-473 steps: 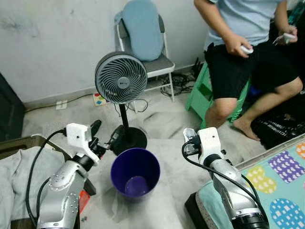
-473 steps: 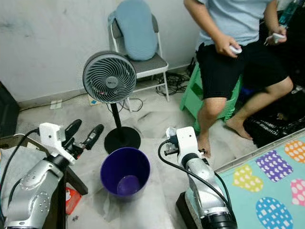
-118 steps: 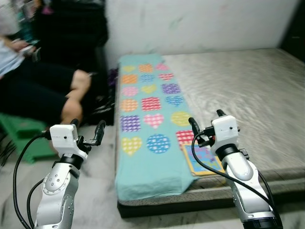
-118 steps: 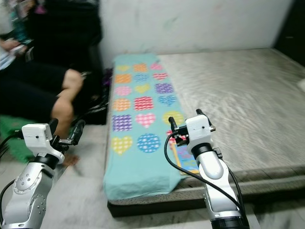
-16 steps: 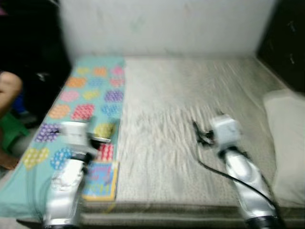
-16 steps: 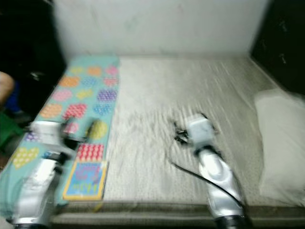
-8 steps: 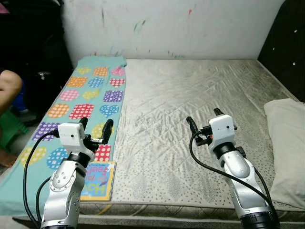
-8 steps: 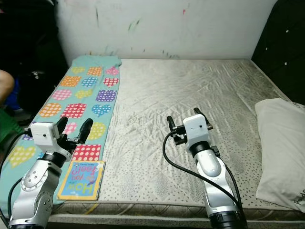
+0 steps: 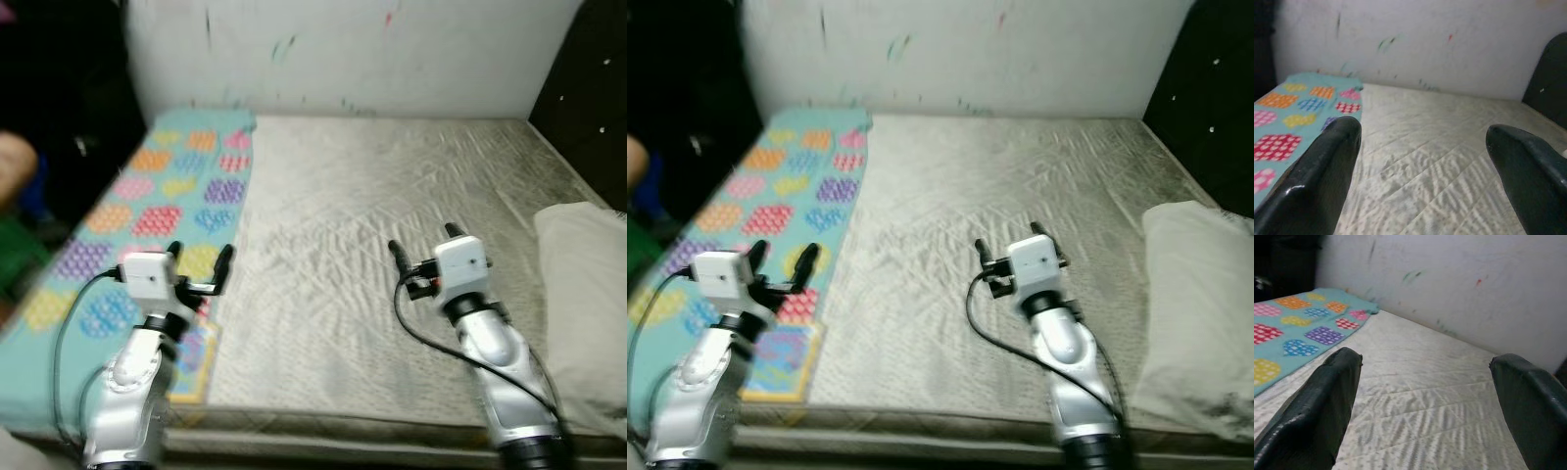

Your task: Clean up the room

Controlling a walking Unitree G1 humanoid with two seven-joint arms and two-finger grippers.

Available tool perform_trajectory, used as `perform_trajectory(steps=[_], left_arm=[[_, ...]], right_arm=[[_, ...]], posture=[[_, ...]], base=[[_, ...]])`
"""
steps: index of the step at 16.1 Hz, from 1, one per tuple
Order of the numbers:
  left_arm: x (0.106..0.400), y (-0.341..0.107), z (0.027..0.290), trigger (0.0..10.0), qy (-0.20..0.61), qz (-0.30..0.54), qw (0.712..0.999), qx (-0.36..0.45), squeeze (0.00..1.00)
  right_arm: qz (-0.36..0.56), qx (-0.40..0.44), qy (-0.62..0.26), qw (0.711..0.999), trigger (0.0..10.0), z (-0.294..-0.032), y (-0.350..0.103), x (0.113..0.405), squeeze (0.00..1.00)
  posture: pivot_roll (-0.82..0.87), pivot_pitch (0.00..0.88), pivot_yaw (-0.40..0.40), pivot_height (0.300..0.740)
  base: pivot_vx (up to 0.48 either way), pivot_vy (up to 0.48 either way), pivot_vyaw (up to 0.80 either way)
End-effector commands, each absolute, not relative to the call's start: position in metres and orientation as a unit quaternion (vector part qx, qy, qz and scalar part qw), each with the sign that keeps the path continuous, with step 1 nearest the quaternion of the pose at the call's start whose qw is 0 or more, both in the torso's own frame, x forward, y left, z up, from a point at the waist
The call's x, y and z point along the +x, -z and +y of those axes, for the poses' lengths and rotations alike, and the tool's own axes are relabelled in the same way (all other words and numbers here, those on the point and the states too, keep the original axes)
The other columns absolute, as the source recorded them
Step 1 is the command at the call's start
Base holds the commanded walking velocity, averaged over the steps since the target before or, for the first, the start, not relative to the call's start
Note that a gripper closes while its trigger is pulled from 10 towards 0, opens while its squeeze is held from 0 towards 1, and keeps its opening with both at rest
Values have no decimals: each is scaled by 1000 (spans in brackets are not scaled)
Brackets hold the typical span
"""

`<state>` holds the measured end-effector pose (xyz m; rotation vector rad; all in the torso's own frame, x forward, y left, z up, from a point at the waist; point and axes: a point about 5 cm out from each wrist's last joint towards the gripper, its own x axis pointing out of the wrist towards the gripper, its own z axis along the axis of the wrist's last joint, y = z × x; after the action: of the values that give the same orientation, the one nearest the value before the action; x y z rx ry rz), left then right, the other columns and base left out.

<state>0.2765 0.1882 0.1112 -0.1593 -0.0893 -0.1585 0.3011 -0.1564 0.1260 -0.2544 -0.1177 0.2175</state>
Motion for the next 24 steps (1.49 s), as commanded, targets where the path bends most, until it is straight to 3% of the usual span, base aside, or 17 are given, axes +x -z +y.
perform_trajectory(steps=[1,20,24], left_arm=[[278,-114,187,10000,81,-47,993,-76,0],[278,-113,188,10000,74,-52,993,-75,0],[280,-110,192,10000,64,-51,993,-84,0]], right_arm=[[-59,-131,-109,984,10000,-159,-127,301,0],[-55,-133,-115,983,10000,-159,-123,301,0],[-50,-128,-111,984,10000,-159,-117,302,0]], posture=[[-95,0,12,740],[-89,0,14,740],[-78,0,17,740]], base=[[0,-345,0],[0,-344,0],[0,0,0]])
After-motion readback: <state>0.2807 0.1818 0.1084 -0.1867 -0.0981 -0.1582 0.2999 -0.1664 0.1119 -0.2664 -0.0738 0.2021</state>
